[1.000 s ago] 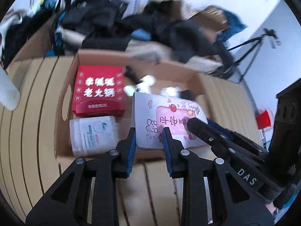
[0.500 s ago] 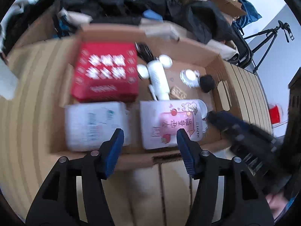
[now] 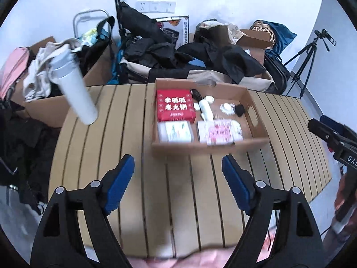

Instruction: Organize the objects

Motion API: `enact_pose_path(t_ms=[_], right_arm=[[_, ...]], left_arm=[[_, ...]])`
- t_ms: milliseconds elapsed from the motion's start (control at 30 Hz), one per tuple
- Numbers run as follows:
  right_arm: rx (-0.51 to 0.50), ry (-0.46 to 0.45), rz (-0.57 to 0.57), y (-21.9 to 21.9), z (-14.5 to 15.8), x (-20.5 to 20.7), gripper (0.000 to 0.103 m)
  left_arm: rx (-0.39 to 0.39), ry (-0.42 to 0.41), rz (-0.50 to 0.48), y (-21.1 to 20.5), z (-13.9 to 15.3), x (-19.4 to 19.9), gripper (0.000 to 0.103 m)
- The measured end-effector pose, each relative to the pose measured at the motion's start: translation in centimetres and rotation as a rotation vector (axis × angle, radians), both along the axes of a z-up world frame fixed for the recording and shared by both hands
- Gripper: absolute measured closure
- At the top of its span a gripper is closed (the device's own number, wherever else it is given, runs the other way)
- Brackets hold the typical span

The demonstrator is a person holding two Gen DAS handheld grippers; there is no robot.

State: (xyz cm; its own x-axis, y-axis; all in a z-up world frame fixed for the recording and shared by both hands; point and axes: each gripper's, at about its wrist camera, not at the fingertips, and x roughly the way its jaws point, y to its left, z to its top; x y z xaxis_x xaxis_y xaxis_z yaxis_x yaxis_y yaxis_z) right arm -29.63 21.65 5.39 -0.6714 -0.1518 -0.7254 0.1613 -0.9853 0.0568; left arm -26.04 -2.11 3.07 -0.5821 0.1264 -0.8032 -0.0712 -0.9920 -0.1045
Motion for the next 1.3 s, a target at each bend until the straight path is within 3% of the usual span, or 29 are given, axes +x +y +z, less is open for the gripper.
enact_pose_path(t_ms=[67, 133, 200, 333, 600, 733, 867, 933, 1067, 1300], right_arm=[[0.016, 0.016, 0.016, -0.1, 0.6, 2.7, 0.018], [0.034, 0.031, 0.038, -0.3, 1.1, 6.0, 0.018], [0.046, 0.059, 0.068, -0.6, 1.5, 9.7, 0.018], [0.008, 0.096, 0.120, -1.1, 2.0, 16.2, 0.018], [-0.016, 0.139, 0.095, -2.3, 0.8, 26.2, 0.018], [-0.077, 0.181, 0.044, -2.5, -0.8, 30.9, 0.018], [-0.067, 0.113, 0.034, -2.5, -3.8, 34.0, 0.018], [-0.014, 0.098, 0.016, -2.5, -4.5, 34.1, 0.018], [-0.058, 0.097, -0.005, -1.5, -4.2, 33.6, 0.018], [-0.038, 0.097, -0.004, -2.0, -4.1, 33.7, 0.018]], left_arm=[[-0.014, 0.043, -0.008, -0.2, 0.8, 3.2, 0.022], [-0.039, 0.097, -0.007, -0.6, 1.7, 6.7, 0.008], [-0.074, 0.161, 0.003, -1.0, 2.4, 10.2, 0.002], [-0.123, 0.206, 0.100, -2.1, 2.6, 15.7, 0.001], [-0.061, 0.246, 0.156, -2.6, 0.9, 26.3, 0.000], [-0.059, 0.195, 0.106, -1.8, -0.4, 29.4, 0.000], [-0.101, 0.179, 0.106, -1.8, -1.0, 30.6, 0.000], [-0.081, 0.189, 0.119, -2.0, -0.7, 30.7, 0.000], [-0.085, 0.195, 0.130, -2.2, -0.6, 31.1, 0.000], [-0.094, 0.197, 0.121, -1.7, -0.8, 31.5, 0.000]])
